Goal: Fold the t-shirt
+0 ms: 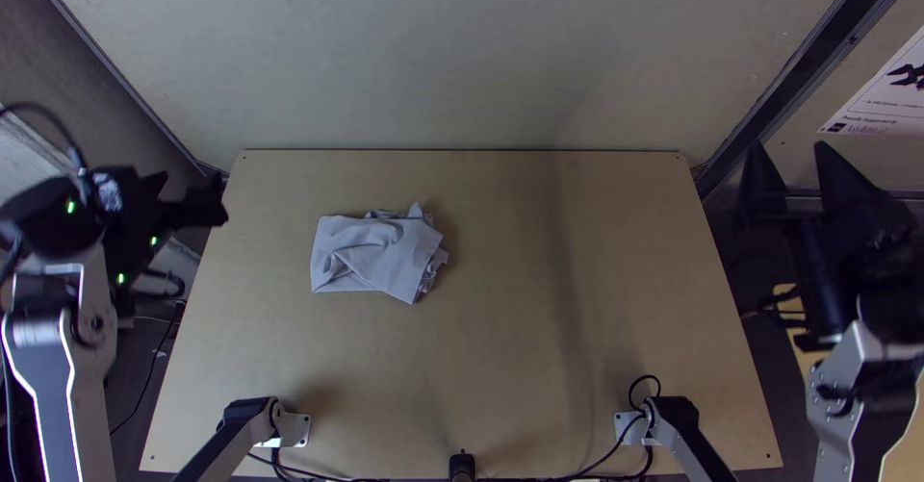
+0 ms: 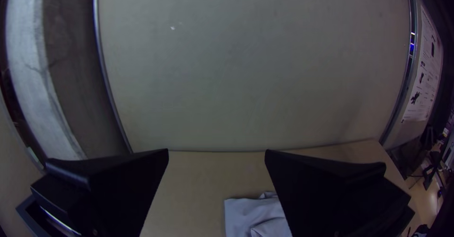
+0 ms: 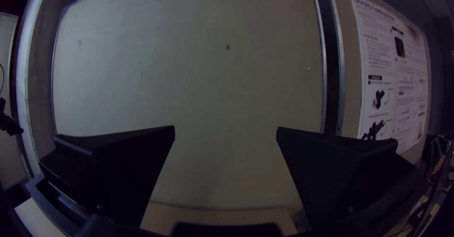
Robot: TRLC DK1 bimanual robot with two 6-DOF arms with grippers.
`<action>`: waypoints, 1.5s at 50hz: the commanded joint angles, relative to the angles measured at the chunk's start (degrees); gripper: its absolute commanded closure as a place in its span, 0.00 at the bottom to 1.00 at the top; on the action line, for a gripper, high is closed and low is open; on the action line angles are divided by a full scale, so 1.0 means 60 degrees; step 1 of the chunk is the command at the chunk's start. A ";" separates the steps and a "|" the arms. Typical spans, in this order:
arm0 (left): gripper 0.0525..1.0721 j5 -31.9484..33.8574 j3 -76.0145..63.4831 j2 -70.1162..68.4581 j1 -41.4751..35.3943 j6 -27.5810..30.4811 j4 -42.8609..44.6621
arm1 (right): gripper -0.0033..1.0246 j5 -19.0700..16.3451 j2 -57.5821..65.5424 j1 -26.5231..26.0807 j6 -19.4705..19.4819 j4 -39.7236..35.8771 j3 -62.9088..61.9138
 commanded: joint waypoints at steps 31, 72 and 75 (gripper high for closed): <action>0.04 0.0001 -0.8218 -0.7373 0.0815 -0.0241 0.4279 | 0.04 0.0067 -0.5548 -0.0077 -0.0430 0.1547 -0.6262; 0.04 0.0088 -1.3697 -0.8457 0.0713 0.0228 0.7897 | 0.04 0.0301 -0.7262 -0.0370 -0.0415 0.4404 -1.2620; 0.04 0.0103 -1.3989 -0.8457 0.0698 0.0492 0.7971 | 0.04 0.0301 -0.7262 -0.0502 -0.0444 0.4125 -1.2781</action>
